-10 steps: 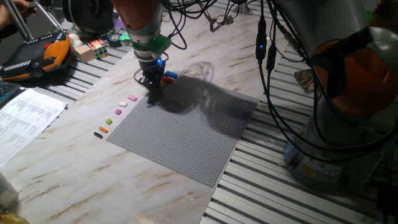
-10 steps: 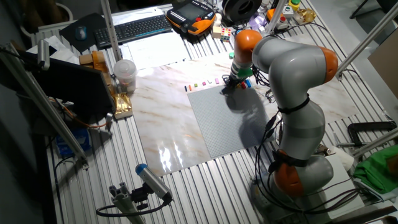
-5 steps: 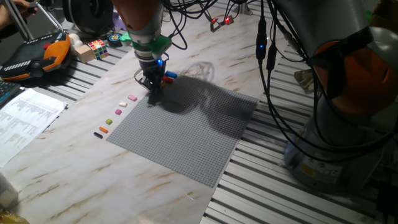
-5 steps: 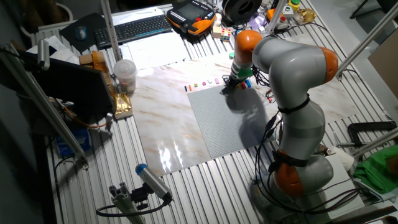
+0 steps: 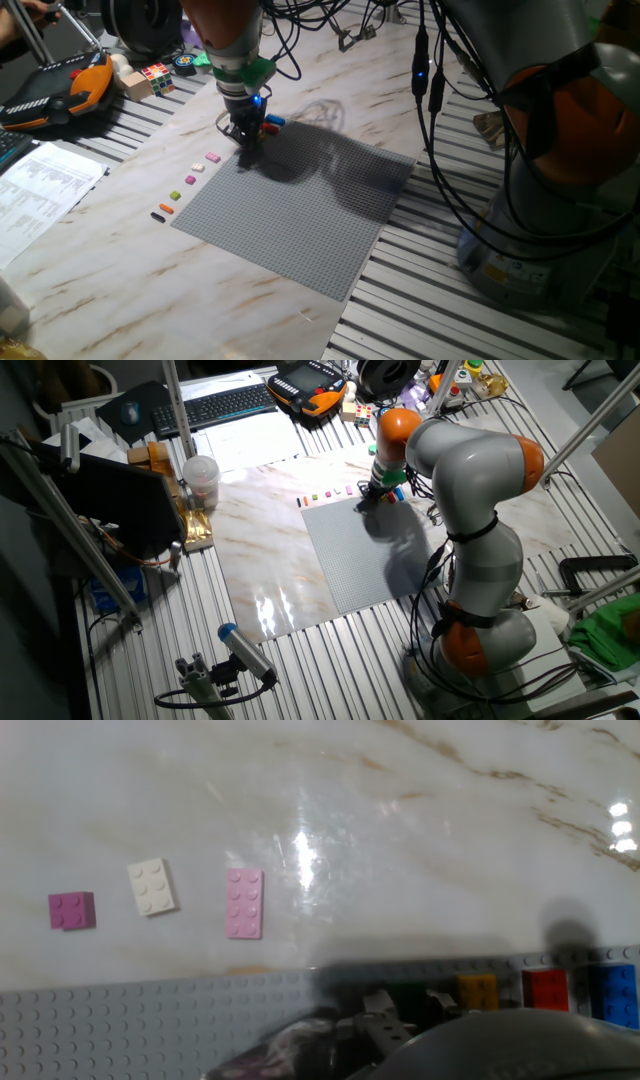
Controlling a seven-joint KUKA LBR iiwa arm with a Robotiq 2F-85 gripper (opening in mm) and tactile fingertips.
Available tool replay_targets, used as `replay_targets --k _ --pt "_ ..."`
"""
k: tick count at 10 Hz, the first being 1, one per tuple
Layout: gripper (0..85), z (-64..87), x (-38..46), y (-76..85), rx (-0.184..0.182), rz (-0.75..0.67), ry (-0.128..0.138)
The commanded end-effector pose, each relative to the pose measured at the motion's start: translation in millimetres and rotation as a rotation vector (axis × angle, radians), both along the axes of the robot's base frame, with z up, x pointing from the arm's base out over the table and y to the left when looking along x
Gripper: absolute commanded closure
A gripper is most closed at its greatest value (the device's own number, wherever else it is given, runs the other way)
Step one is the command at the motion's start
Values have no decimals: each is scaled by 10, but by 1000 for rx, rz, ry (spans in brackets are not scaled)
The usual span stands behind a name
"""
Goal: Build with small Lego blocks
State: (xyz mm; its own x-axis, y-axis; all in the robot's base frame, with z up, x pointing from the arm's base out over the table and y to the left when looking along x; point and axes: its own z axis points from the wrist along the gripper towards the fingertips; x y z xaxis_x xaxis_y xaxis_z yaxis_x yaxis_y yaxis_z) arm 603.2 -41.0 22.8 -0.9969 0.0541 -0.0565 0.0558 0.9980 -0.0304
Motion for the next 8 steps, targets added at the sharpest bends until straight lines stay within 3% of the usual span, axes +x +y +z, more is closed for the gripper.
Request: replay_targets --k 1,8 --pt "843 -4 0 -9 0 0 1" --pt "843 -11 16 -26 0 0 -1"
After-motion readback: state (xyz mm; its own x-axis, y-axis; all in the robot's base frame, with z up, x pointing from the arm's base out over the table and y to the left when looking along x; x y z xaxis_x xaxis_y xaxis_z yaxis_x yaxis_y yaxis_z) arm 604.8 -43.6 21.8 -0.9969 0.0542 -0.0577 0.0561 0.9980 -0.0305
